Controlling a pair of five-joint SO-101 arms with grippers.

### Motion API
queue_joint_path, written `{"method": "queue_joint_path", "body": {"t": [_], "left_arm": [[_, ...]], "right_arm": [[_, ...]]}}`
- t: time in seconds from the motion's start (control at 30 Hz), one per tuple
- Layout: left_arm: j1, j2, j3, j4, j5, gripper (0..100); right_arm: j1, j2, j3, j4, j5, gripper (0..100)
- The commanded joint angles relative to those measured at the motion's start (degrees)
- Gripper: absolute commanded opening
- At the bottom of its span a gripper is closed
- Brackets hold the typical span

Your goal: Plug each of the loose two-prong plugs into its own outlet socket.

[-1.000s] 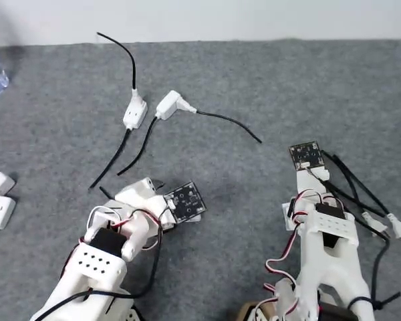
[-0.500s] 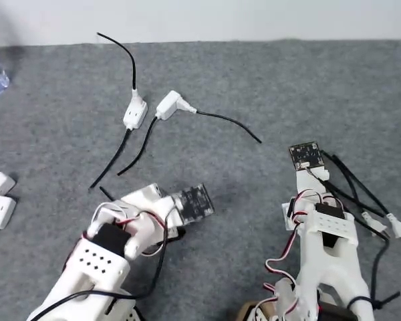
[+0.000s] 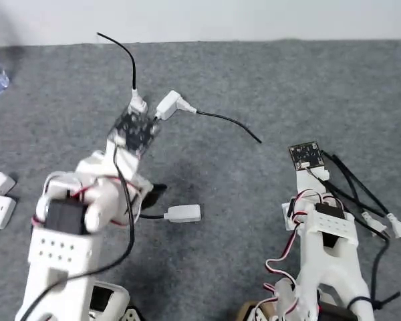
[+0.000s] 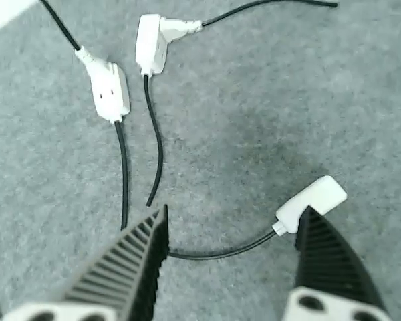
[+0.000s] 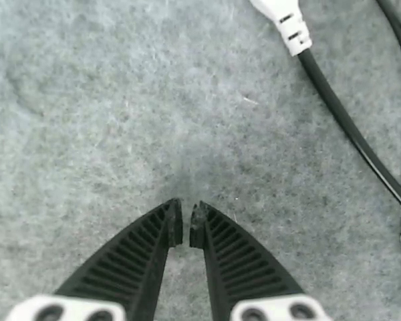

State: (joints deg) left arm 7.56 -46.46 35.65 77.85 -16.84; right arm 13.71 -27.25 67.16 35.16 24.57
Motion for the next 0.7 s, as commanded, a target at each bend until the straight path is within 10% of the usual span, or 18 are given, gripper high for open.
{"method": "queue_joint_path", "body": {"t": [0.0, 0.3, 0.67], "left_arm": [[0.0, 14.4, -12.2, 3.8, -2.1, 29], [5.4, 19.9, 0.9, -11.7, -20.9, 29], [8.5, 26.4, 13.7, -29.5, -22.2, 29]], "right_arm": [[-0.5, 0.1, -2.5, -0.8, 0.2, 3.2], [-0.5, 0.1, -2.5, -0.7, 0.4, 3.2], [-0.5, 0.0, -2.5, -0.7, 0.5, 3.2]]}}
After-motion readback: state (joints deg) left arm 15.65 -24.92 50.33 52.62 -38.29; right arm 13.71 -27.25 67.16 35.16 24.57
